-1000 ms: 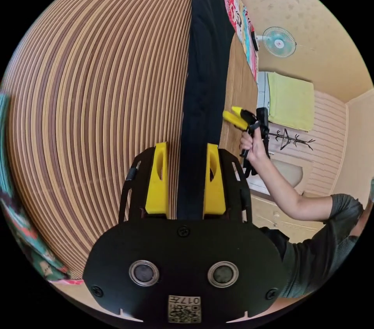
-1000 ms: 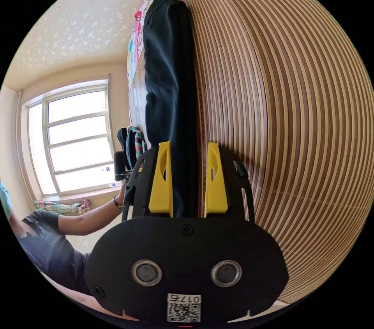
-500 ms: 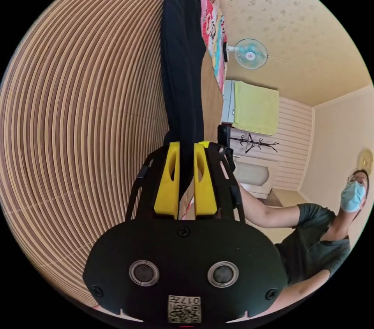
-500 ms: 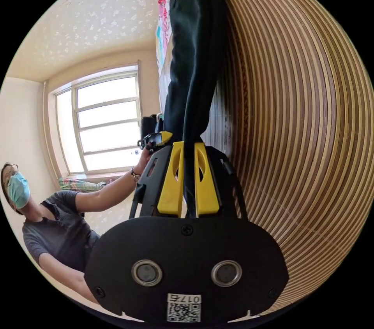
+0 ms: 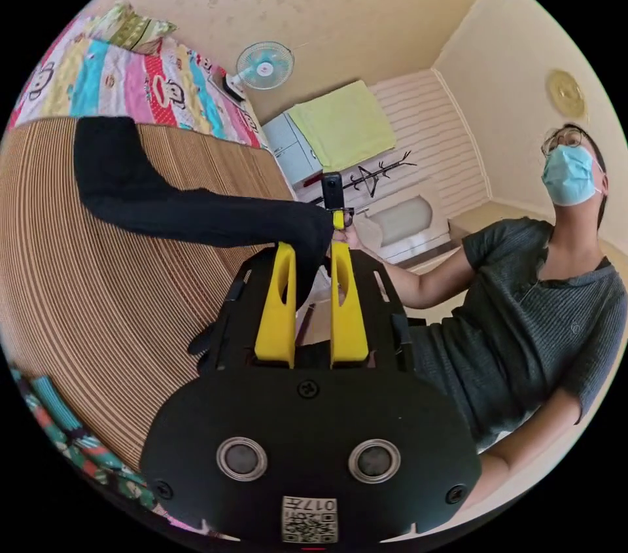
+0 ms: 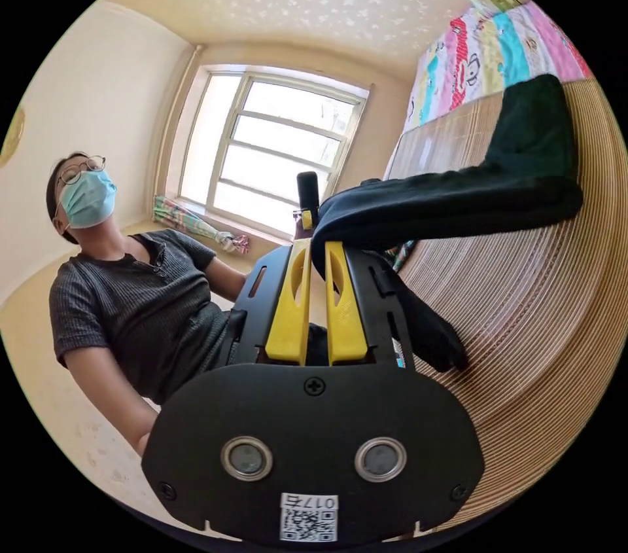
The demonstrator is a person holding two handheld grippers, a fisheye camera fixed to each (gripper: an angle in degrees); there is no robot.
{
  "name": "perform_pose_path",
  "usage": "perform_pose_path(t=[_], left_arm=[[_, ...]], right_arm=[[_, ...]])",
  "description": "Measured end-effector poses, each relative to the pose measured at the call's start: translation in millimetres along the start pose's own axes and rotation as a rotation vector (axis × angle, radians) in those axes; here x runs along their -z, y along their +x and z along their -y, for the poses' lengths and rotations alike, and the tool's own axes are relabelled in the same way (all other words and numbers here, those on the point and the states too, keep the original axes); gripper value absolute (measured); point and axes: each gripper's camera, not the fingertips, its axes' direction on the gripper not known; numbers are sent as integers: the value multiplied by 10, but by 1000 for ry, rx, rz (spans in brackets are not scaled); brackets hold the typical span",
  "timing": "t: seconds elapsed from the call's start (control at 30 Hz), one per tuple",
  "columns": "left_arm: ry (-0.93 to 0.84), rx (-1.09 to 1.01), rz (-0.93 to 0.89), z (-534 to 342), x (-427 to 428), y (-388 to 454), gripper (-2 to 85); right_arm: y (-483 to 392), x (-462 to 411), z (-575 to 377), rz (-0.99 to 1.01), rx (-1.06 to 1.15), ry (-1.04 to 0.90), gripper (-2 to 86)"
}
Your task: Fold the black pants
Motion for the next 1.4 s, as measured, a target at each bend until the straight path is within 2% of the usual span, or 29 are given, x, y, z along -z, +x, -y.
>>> perform_pose_path(t=[0.13, 0.37, 0.47, 0.6, 0.7, 0.8, 0.93, 1.07, 1.27, 1.4], left_arm=[[-3, -205, 79, -57, 85, 1016, 54], [98, -542, -9, -115, 340, 2391, 53], [167, -607, -1, -101, 410, 2793, 55], [259, -585, -25, -3, 458, 2956, 57], [306, -457, 63, 185, 403, 2788, 59], [306, -204, 179, 458, 275, 2285, 59], [188, -8, 333, 821, -45, 1460, 56], [70, 153, 378, 879, -312, 700, 57], [-226, 339, 397, 307, -1038, -277, 63], [-410, 573, 419, -175, -1393, -882, 85]], right_arm=[[-1031, -219, 83, -73, 190, -60, 13], [-2334, -477, 209, -10, 497, -80, 11], [-2788, -567, 270, -15, 595, -61, 11], [-2998, -620, 439, -18, 649, 1, 12], [-2682, -613, 691, -68, 533, 59, 13], [-2089, -612, 941, -262, 328, 126, 15], [-1295, -854, 1265, -481, 143, 61, 18], [-603, -1083, 1314, -493, -71, -6, 20], [464, -1787, 527, -566, -360, -188, 24], [1200, -2207, -366, -569, -706, -263, 37]])
